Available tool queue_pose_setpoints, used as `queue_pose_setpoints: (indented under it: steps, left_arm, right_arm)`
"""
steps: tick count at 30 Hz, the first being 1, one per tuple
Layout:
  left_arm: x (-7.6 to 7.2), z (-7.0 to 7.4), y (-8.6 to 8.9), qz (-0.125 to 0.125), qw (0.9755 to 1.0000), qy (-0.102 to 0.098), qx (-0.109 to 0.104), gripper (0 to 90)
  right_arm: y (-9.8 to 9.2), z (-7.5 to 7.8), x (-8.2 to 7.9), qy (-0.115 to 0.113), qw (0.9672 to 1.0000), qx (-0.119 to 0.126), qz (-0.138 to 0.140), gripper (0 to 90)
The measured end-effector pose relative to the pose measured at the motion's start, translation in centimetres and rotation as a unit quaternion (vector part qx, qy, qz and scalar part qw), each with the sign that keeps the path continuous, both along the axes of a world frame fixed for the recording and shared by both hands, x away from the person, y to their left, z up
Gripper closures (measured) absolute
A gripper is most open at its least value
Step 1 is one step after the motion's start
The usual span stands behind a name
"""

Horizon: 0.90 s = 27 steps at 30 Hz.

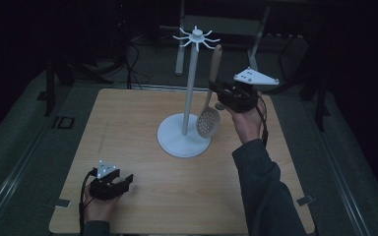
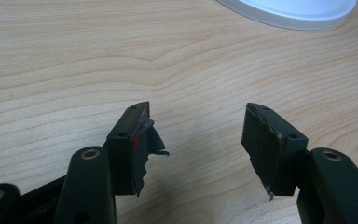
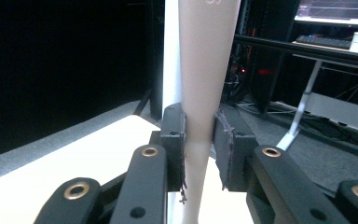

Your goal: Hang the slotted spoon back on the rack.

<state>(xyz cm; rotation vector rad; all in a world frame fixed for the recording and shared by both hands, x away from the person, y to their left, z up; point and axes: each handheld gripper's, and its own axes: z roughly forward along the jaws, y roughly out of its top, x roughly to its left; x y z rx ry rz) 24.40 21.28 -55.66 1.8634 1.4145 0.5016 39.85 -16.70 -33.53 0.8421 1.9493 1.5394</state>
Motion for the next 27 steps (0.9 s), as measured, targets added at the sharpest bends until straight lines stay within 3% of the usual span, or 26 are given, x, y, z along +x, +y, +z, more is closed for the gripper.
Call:
queue_pose_setpoints:
  steps: [27]
  left_arm:
    - [-0.1, 0.0, 0.1, 0.000, 1.0000, 0.001, -0.001, 42.6]
  right_arm:
    - [2.0, -0.2, 1.7, 0.028, 0.9995, -0.006, 0.014, 74.3]
